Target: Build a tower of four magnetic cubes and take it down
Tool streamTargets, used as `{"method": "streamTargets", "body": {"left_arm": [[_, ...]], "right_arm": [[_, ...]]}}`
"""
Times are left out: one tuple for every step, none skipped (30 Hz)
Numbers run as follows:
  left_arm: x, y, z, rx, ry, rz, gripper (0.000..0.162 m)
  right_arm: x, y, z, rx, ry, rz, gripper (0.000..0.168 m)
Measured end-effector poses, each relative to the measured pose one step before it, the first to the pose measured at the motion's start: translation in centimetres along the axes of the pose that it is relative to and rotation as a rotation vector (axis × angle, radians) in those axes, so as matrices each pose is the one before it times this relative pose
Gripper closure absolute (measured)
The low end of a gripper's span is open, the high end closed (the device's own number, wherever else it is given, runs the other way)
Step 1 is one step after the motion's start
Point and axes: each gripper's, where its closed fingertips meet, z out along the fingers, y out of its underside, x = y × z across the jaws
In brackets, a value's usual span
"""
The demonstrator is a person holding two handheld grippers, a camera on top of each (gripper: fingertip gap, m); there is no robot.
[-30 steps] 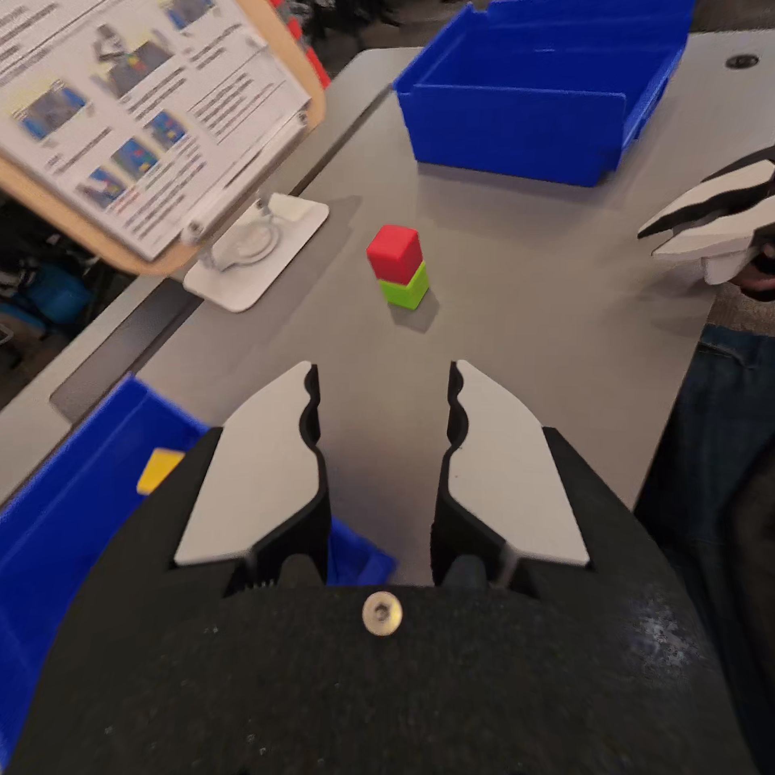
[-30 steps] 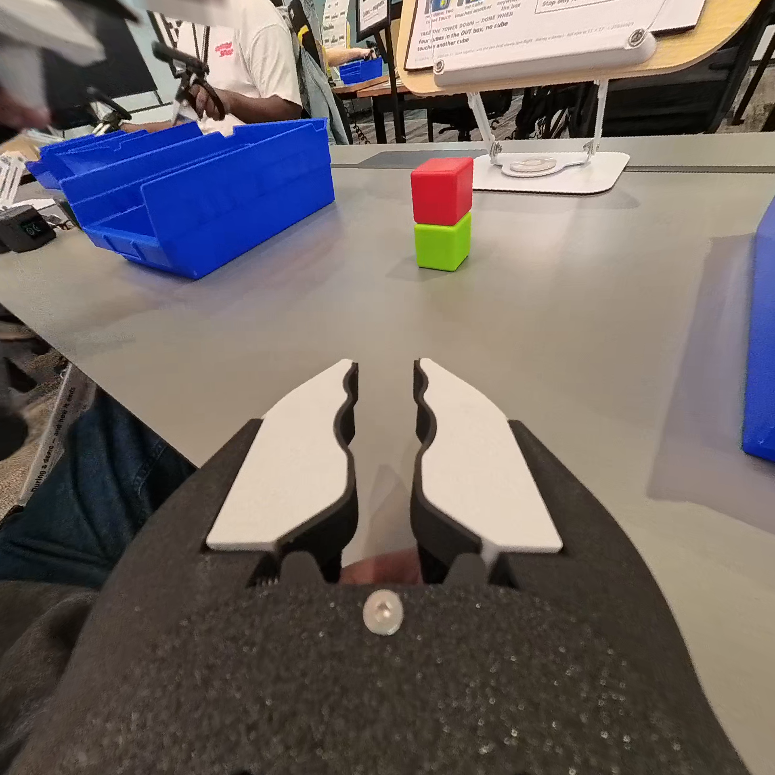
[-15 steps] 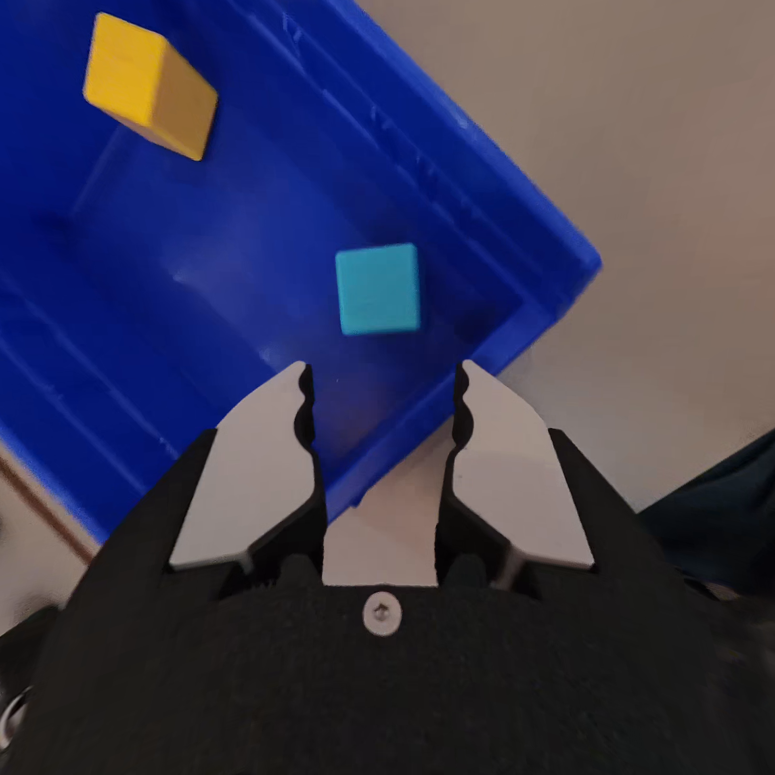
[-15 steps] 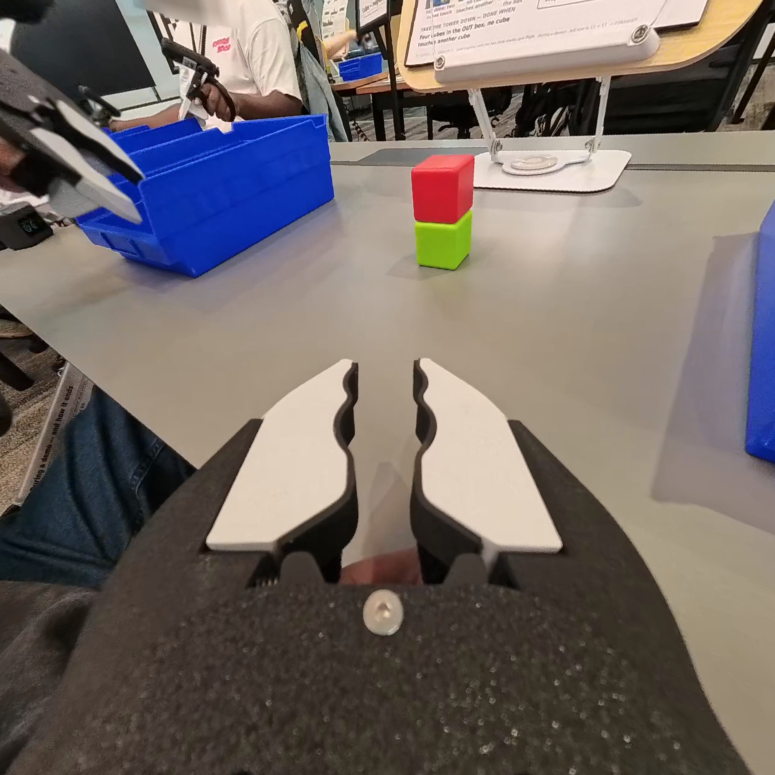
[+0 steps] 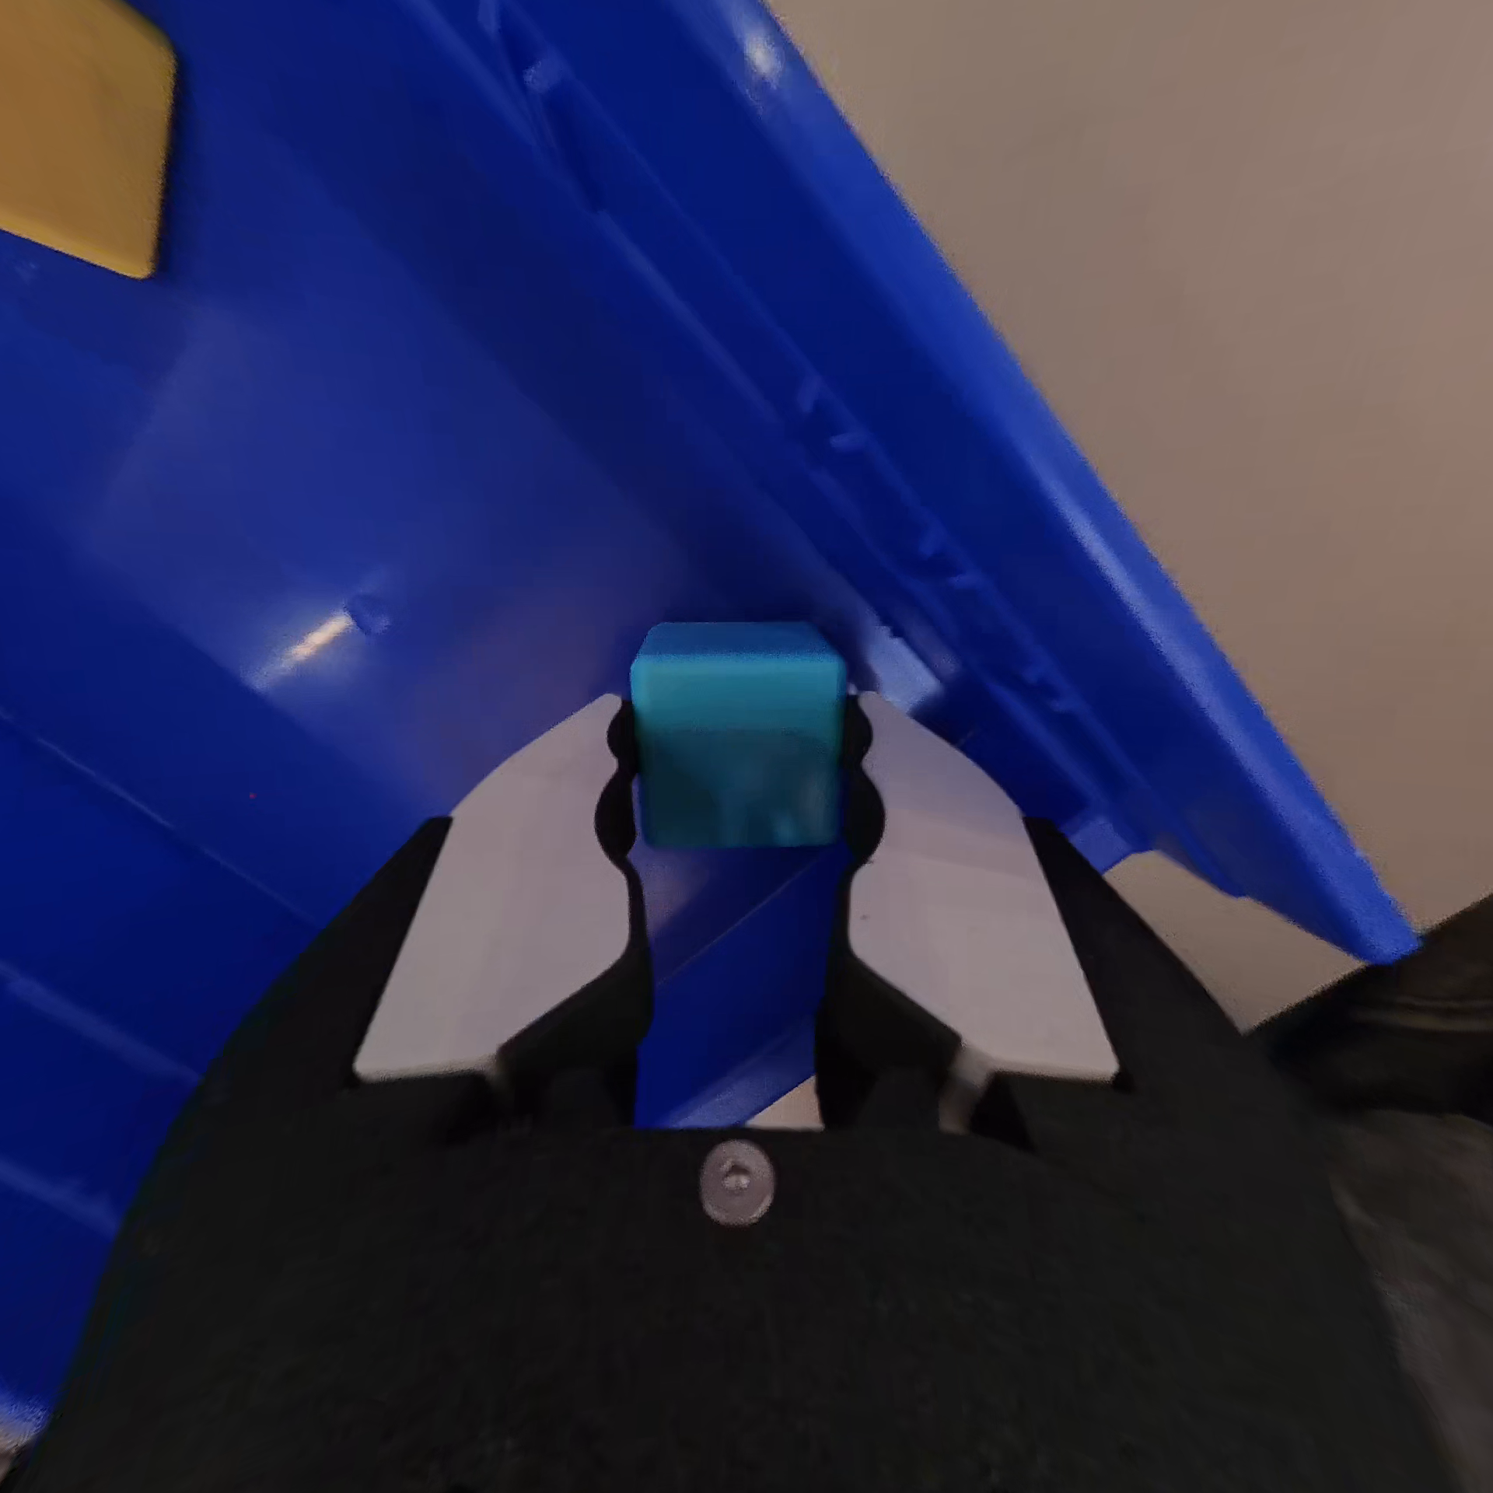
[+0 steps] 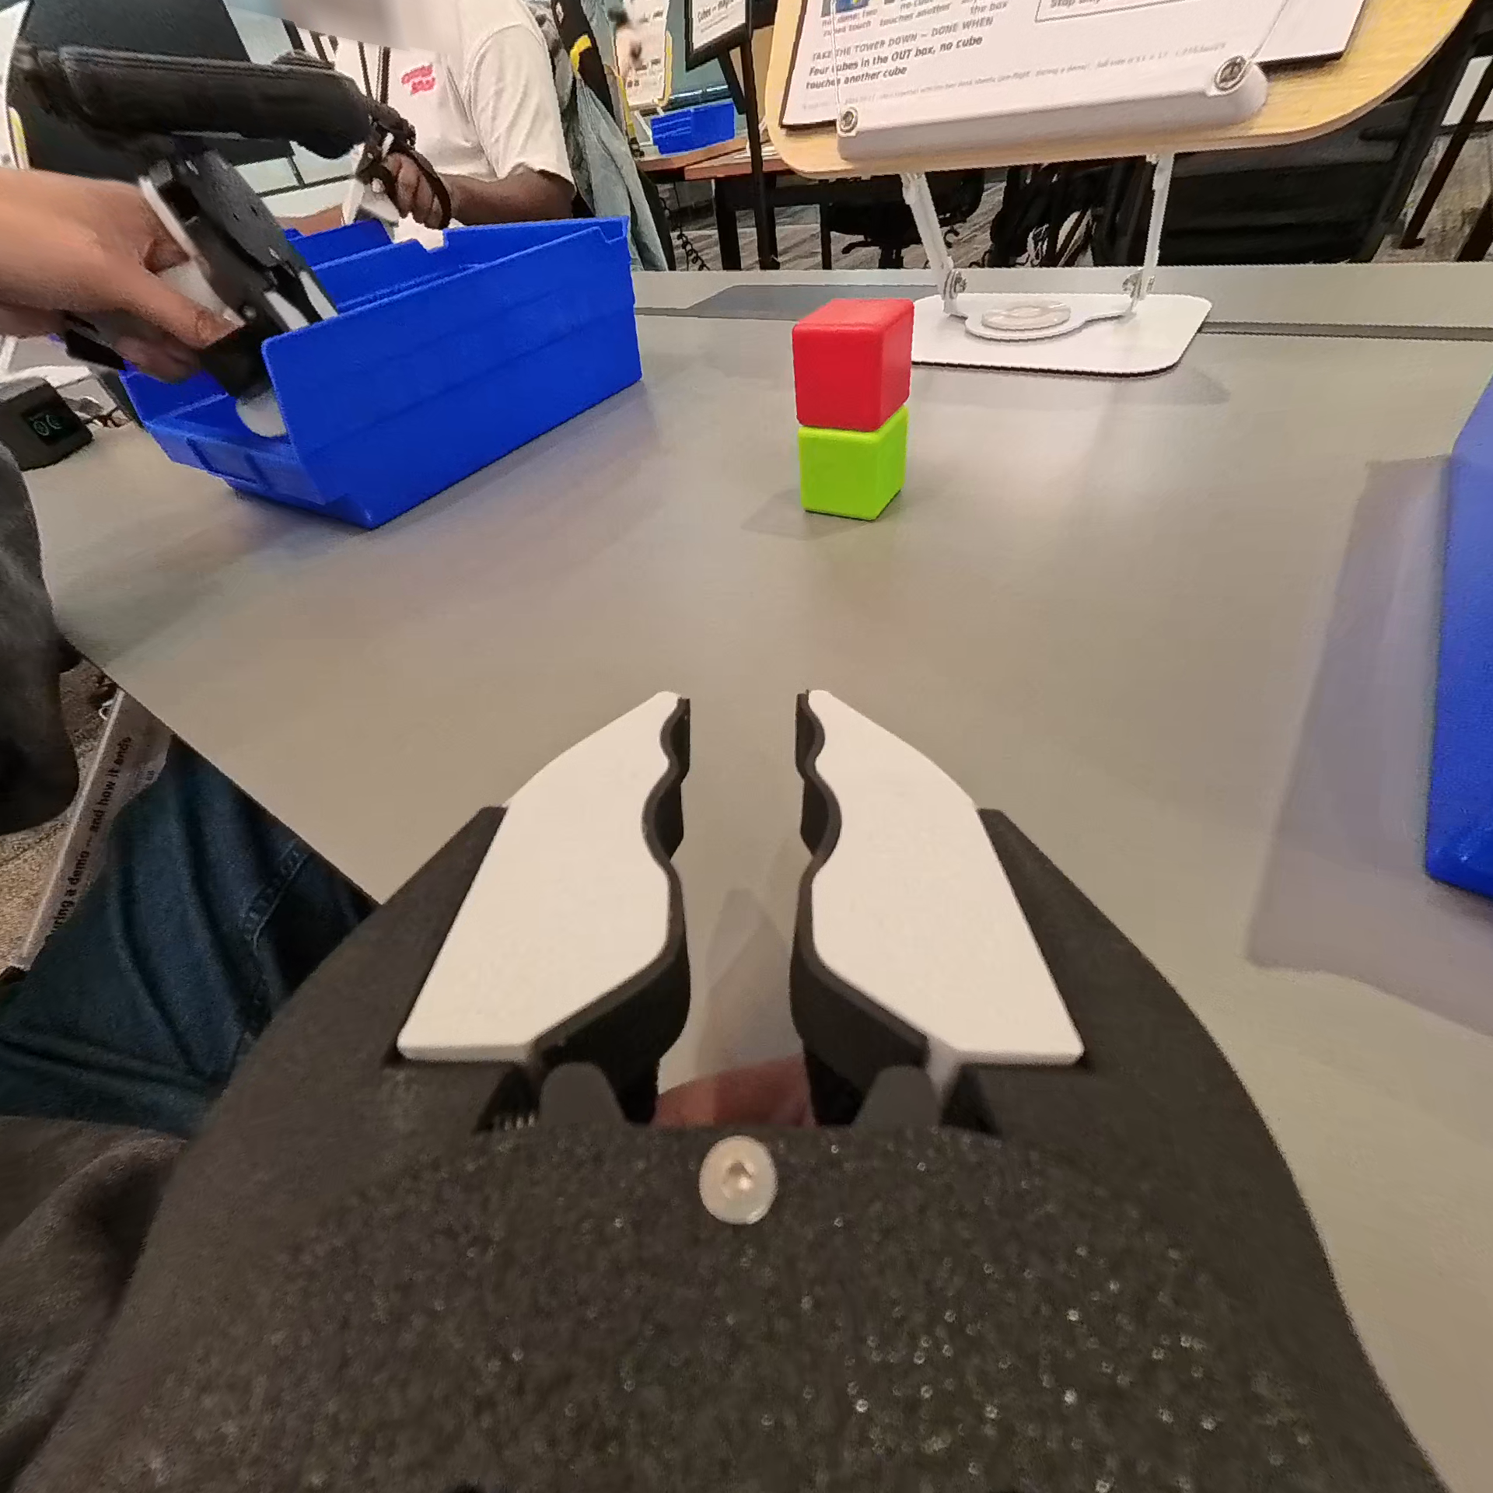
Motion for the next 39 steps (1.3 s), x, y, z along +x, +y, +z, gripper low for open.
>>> {"method": "streamTargets", "body": {"left_arm": [[-0.564, 0.078, -0.364, -0.0074, -0.0449, 0.0237, 0.114], [-0.651, -0.188, -0.74, 0.013, -0.0402, 0.0042, 0.114], [-0.592, -0.614, -1.183, 0.0381, -0.0249, -0.0174, 0.114], [-0.673, -1.128, -1.619, 0.0631, -0.0303, -0.0228, 0.114], [-0.592, -1.709, -1.951, 0.0853, -0.0395, -0.008, 0.114], [-0.137, -2.171, -2.019, 0.0944, -0.0282, 0.0165, 0.114], [0.504, -2.497, -1.85, 0.0894, -0.0051, 0.0397, 0.114], [1.099, -2.674, -1.458, 0.0781, 0.0196, 0.0568, 0.114], [1.524, -2.608, -0.924, 0.0537, 0.0415, 0.0663, 0.114], [1.56, -2.41, -0.349, 0.0264, 0.044, 0.0712, 0.114], [1.242, -2.133, 0.148, 0.0034, 0.0298, 0.077, 0.114], [0.891, -1.81, 0.565, -0.0181, 0.0183, 0.0782, 0.114], [0.604, -1.54, 0.849, -0.0328, 0.0143, 0.0732, 0.114], [0.393, -1.375, 1.05, -0.0359, 0.0145, 0.0665, 0.114], [0.367, -1.269, 1.21, -0.0332, 0.0249, 0.0564, 0.114], [0.363, -1.123, 1.329, -0.0339, 0.0371, 0.0413, 0.114], [0.341, -0.991, 1.399, -0.0318, 0.0446, 0.0274, 0.114], [0.2, -0.9, 1.401, -0.0279, 0.0405, 0.0229, 0.114], [-0.041, -0.841, 1.341, -0.0185, 0.0266, 0.0211, 0.114], [-0.084, -0.707, 1.275, -0.012, 0.026, 0.0129, 0.114], [-0.031, -0.514, 1.182, -0.0148, 0.0336, 0.002, 0.114], [-0.158, -0.369, 1.069, -0.0159, 0.028, -0.0052, 0.114], [-0.224, -0.297, 0.942, -0.0143, 0.023, -0.0079, 0.114], [-0.111, -0.223, 0.838, -0.0144, 0.0258, -0.0069, 0.114], [-0.064, -0.198, 0.747, -0.0124, 0.0233, -0.0013, 0.114], [-0.101, -0.151, 0.664, -0.0112, 0.0156, 0.003, 0.114], [-0.082, -0.106, 0.537, -0.0108, 0.0122, 0.0035, 0.114], [0.015, -0.121, 0.392, -0.0069, 0.0152, 0.0032, 0.114], [0.072, -0.225, 0.25, 0.0037, 0.0157, 0.0011, 0.114], [0.097, -0.312, 0.14, 0.0102, 0.0144, -0.0005, 0.114], [0.102, -0.27, 0.114, 0.0087, 0.012, -0.0009, 0.114], [0.118, -0.264, 0.038, 0.0101, 0.0119, -0.0032, 0.114], [0.067, -0.189, 0.045, 0.0057, 0.0065, -0.0054, 0.114], [-0.016, -0.122, 0.032, 0.0036, -0.0002, -0.0039, 0.114], [0.0, -0.075, 0.027, 0.0026, -0.0019, -0.0014, 0.114], [0.039, -0.021, 0.015, 0.003, -0.0033, 0.0016, 0.114], [0.014, 0.036, -0.003, 0.0023, -0.0089, 0.0056, 0.114], [-0.082, 0.123, -0.026, -0.0021, -0.0172, 0.0075, 0.113], [-0.138, 0.165, -0.127, 0.0014, -0.0216, 0.0045, 0.108]], "right_arm": [[0.027, -0.002, 0.008, 0.0002, -0.0006, 0.0033, 0.144], [0.014, 0.005, -0.001, 0.0001, -0.0002, 0.0022, 0.144], [0.023, -0.015, -0.011, 0.0006, 0.0015, 0.0, 0.144], [0.013, -0.024, -0.005, 0.0015, 0.0017, -0.0013, 0.144], [-0.002, -0.003, 0.003, 0.0005, 0.0008, -0.0014, 0.144], [0.002, 0.02, 0.02, -0.0011, 0.0002, -0.0011, 0.144], [-0.001, 0.021, 0.012, -0.0011, 0.0003, -0.0012, 0.144], [0.019, -0.02, 0.011, 0.0006, 0.0008, -0.0008, 0.144], [0.001, -0.032, 0.005, 0.0017, -0.0003, 0.0005, 0.144], [-0.007, -0.006, 0.002, 0.0002, -0.0012, 0.0018, 0.144], [-0.023, -0.001, 0.001, 0.0001, -0.0011, 0.0012, 0.144], [0.012, -0.018, -0.017, 0.001, 0.0006, -0.0006, 0.144], [0.01, -0.033, -0.034, 0.0011, 0.0013, -0.0018, 0.144], [0.01, -0.026, -0.034, 0.0013, 0.0008, -0.0013, 0.144], [0.015, -0.015, -0.034, 0.001, 0.0001, 0.0001, 0.144], [0.026, -0.012, -0.018, 0.0001, 0.0, 0.0013, 0.144], [0.043, -0.024, -0.021, 0.0009, 0.0004, 0.0022, 0.144], [0.019, -0.031, -0.012, 0.0016, -0.0007, 0.0024, 0.144], [-0.014, -0.026, -0.006, 0.0012, -0.0019, 0.0021, 0.144], [-0.039, 0.006, -0.003, -0.0004, -0.0024, 0.0011, 0.144], [-0.041, 0.015, -0.01, -0.0007, -0.0011, -0.0012, 0.144], [-0.044, -0.017, -0.037, 0.0011, -0.001, -0.0032, 0.144], [-0.039, -0.027, -0.017, 0.0014, -0.0008, -0.0024, 0.144], [-0.032, 0.015, 0.004, -0.0004, -0.0017, 0.0004, 0.144], [-0.028, 0.033, 0.007, -0.0015, -0.0024, 0.0023, 0.144], [-0.013, -0.007, -0.002, 0.0003, -0.0018, 0.0028, 0.144], [0.003, -0.026, -0.014, 0.0013, -0.0007, 0.0014, 0.144], [0.032, -0.036, -0.031, 0.0018, 0.0016, 0.0, 0.144], [0.019, -0.02, -0.013, 0.0009, 0.0004, -0.0001, 0.144], [0.005, 0.01, -0.007, -0.001, -0.001, 0.0006, 0.144], [0.025, 0.021, 0.016, -0.0008, 0.0002, 0.0015, 0.144], [-0.002, -0.014, 0.011, 0.0009, -0.0003, 0.0015, 0.144], [-0.013, -0.002, 0.009, 0.0, -0.0009, 0.0007, 0.144], [-0.019, 0.02, 0.013, -0.0009, -0.0006, -0.0001, 0.144], [-0.041, 0.029, 0.017, -0.0016, -0.0014, -0.0011, 0.144], [-0.033, 0.028, 0.018, -0.0015, -0.001, -0.0015, 0.144], [-0.019, -0.003, -0.007, -0.0001, 0.0003, -0.002, 0.144], [-0.009, -0.024, -0.015, 0.001, 0.0009, -0.0018, 0.144], [0.005, -0.001, -0.019, 0.0004, 0.0, -0.0005, 0.144]]}}
